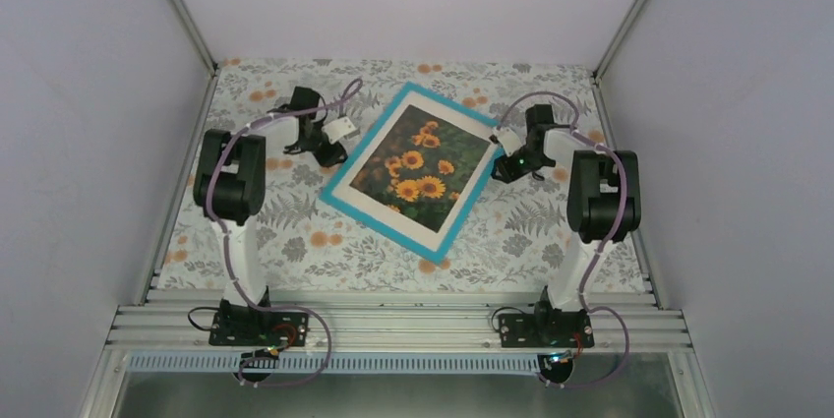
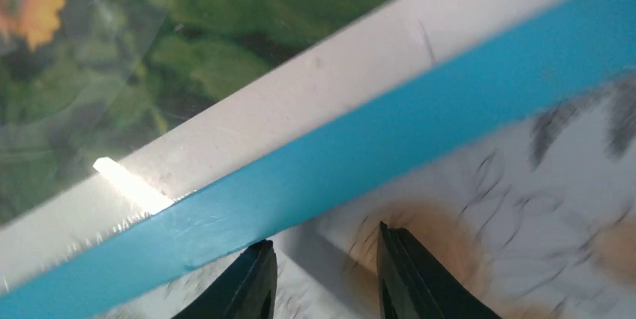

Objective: Put the photo into the frame

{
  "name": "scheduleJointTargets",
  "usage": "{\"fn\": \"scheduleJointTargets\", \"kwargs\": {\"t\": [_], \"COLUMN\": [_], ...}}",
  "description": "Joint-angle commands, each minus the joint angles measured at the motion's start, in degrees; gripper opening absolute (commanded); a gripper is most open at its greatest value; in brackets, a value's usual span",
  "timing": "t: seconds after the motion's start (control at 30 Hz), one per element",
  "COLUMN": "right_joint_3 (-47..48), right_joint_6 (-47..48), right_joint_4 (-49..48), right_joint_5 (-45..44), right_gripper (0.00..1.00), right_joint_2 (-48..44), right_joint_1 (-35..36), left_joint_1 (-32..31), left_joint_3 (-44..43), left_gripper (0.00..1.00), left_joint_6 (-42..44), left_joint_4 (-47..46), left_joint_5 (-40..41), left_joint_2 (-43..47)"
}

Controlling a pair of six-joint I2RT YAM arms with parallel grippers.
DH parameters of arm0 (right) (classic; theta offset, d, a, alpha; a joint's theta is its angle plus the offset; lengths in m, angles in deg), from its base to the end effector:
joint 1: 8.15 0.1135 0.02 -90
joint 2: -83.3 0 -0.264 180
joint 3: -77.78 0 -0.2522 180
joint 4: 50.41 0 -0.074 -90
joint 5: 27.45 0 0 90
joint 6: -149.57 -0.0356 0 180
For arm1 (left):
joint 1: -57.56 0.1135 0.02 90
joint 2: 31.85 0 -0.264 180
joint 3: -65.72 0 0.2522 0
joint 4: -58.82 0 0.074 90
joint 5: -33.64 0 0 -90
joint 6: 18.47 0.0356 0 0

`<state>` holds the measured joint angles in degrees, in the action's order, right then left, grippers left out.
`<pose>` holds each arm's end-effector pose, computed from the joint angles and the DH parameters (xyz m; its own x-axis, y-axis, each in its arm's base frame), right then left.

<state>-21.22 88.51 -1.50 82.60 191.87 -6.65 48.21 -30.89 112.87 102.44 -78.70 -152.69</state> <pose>0.3523 0.0214 0.1426 -0.7999 -0.4757 -0.3659 -0.5620 0.8077 0.1786 0.4178 -0.0825 0.1376 -0.4935 0.7004 -0.5156 0.8226 0.5684 -0.0153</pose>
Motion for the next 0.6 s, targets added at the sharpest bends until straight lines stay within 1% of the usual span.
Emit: {"fn": "scheduleJointTargets", "kwargs": {"t": [0.0,0.1,0.23,0.37,0.57], "right_joint_3": [4.9,7.3,6.1,4.4,3.3], "right_joint_6": [-2.3,-2.5,-2.8,-2.8,-3.3], "right_joint_4": [-1.7,-1.1,-1.1,-1.6,-1.9], "right_joint_5": [-1.5,-0.3,0.3,0.2,0.1], "right_gripper": [0.35,0.35,0.35,0.35,0.36], "right_joint_2": [7.8,9.6,9.4,8.4,7.0], "right_joint_1": [1.6,3.0,4.5,4.7,4.7], "left_joint_1": [-1.1,-1.1,-1.1,-1.1,-1.4], "left_joint_3": [15.1,22.2,28.8,31.9,32.6], "left_gripper": [0.42,0.42,0.42,0.42,0.42], "left_joint_6": [6.1,7.7,7.9,6.9,6.7], "left_joint_4": [0.8,0.0,-1.5,-2.3,-1.7], "left_joint_5": [-4.9,-5.3,-5.1,-6.6,-8.4], "left_joint_2": [7.2,11.6,15.8,18.4,19.2]}}
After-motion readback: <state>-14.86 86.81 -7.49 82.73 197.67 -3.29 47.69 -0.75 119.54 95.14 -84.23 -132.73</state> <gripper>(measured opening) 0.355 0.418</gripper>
